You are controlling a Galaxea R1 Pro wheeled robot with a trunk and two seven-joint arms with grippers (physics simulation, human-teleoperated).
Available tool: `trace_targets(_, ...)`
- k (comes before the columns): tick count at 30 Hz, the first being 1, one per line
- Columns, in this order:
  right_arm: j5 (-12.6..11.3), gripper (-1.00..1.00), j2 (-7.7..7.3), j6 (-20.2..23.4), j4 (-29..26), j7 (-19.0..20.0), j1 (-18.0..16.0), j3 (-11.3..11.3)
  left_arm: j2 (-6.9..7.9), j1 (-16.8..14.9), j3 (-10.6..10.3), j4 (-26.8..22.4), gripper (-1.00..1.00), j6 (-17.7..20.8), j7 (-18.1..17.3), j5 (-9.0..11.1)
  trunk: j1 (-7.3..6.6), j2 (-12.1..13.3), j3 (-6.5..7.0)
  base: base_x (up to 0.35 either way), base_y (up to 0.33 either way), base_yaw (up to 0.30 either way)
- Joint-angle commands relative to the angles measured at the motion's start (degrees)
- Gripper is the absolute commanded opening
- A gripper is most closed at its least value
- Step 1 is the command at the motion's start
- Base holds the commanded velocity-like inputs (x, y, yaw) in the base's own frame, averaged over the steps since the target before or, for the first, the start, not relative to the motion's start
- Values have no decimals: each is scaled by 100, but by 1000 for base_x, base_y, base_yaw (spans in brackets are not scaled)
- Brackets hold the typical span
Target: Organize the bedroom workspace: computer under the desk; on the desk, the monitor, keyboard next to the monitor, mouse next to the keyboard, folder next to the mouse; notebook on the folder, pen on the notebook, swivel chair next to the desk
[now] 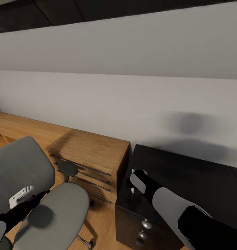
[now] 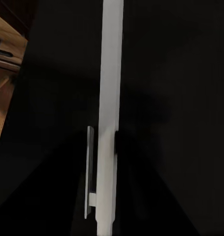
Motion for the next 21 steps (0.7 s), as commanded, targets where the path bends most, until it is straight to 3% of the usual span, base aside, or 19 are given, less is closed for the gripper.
trace_targets(1,-37,-100,0,15,-9,-34,-6,28,-3,-3,3,-7,100,23,49,60,-22,37,12,0,0,0)
trace_targets(7,-37,-100,0,3,-286,-34,-6,44,-17,-3,2,-6,100,21,49,57,-154,277,119,-142,0,0)
trace_targets(21,-30,-100,0,-13,-675,-42,-6,70,-19,-3,-5,-6,100,14,49,56,-461,839,371,-323,0,0)
